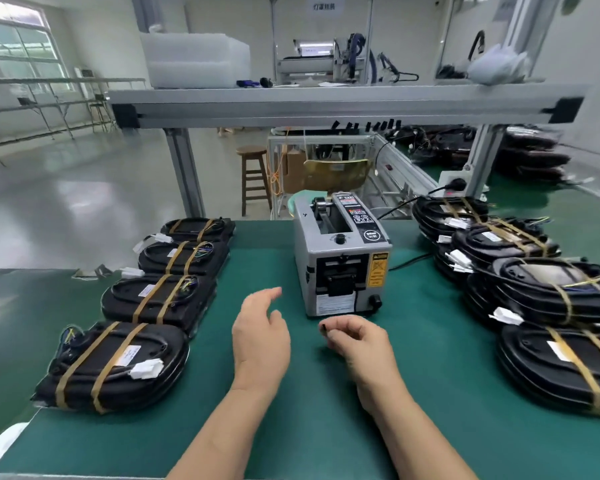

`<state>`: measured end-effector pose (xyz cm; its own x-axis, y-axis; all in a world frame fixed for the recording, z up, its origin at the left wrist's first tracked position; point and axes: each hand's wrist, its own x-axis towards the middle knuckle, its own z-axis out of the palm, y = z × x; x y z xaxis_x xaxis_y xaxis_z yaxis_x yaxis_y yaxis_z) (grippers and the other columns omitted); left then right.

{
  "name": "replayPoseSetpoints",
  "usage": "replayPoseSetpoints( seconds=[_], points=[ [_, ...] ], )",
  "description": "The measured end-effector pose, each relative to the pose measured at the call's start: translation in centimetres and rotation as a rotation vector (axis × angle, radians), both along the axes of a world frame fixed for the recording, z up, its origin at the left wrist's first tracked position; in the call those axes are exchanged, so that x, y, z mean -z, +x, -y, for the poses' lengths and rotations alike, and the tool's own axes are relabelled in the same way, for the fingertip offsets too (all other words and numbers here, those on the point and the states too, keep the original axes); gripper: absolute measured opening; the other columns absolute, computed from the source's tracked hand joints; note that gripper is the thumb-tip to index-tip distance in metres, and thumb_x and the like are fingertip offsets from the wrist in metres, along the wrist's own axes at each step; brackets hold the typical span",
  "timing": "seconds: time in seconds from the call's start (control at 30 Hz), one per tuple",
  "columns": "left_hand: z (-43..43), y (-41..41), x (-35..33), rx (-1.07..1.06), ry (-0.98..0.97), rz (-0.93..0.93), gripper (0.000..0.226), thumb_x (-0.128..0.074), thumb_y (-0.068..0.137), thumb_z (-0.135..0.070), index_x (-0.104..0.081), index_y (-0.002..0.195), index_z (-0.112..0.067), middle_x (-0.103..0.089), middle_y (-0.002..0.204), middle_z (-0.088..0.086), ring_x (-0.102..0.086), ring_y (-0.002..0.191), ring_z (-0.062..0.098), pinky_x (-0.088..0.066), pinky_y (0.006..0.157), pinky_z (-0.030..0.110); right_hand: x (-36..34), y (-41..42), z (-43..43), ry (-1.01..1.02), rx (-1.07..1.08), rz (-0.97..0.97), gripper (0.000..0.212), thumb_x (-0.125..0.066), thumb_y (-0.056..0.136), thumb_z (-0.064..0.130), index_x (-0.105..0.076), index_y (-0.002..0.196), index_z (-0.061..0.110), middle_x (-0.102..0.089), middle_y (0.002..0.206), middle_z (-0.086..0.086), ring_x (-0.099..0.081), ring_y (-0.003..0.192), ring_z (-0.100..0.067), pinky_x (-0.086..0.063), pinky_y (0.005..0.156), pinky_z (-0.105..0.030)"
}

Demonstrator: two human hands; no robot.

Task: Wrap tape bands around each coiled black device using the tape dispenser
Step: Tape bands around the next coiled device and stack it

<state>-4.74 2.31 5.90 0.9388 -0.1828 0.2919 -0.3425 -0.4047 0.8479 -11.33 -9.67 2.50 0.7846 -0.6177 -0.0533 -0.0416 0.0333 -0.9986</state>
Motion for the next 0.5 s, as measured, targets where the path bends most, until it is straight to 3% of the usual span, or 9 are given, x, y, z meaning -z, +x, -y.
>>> replayPoseSetpoints(
  seconds=[0.07,0.2,0.33,0.5],
  points=[
    [1.4,-0.4,-0.3,0.113,-0.024,-0.040,0.034,-0.053,0.094,0.000,-0.068,0.119,-0.017,-0.068,0.115,-0.003,-0.061,0.101,0.008,-0.041,0.093,0.014,-0.7,-0.5,1.0,0.182,0.024,0.090,0.027,-0.060,0.087,-0.012,-0.074,0.079,0.010,-0.075,0.080,-0.005,-0.066,0.077,-0.015,-0.053,0.078,-0.027],
    [4.4,-1.5,-0.8,0.399,-0.080,-0.017,0.039,-0.067,0.086,0.001,-0.071,0.111,-0.030,-0.070,0.099,-0.011,-0.064,0.089,-0.001,-0.048,0.085,0.011,-2.1,-1.4,3.0,0.443,0.035,0.210,0.023,-0.055,0.090,-0.013,-0.072,0.087,0.003,-0.075,0.085,-0.012,-0.070,0.076,-0.017,-0.057,0.072,-0.022],
    [6.5,-1.6,-0.4,0.487,0.001,0.339,0.038,-0.073,0.081,0.003,-0.075,0.109,-0.021,-0.068,0.094,-0.011,-0.064,0.089,0.006,-0.050,0.084,0.021,-3.0,-2.4,4.9,0.729,0.069,0.231,0.024,-0.048,0.091,-0.013,-0.071,0.091,-0.004,-0.074,0.082,-0.017,-0.068,0.071,-0.022,-0.061,0.066,-0.027],
    [8.4,-0.5,-0.1,0.527,0.188,0.802,0.020,-0.071,0.078,-0.006,-0.078,0.095,-0.015,-0.066,0.083,-0.002,-0.061,0.075,0.019,-0.051,0.066,0.029,-3.5,-3.7,7.5,0.941,0.001,0.213,0.023,-0.048,0.087,-0.007,-0.070,0.094,-0.009,-0.072,0.093,-0.024,-0.072,0.076,-0.028,-0.061,0.067,-0.034]
  ],
)
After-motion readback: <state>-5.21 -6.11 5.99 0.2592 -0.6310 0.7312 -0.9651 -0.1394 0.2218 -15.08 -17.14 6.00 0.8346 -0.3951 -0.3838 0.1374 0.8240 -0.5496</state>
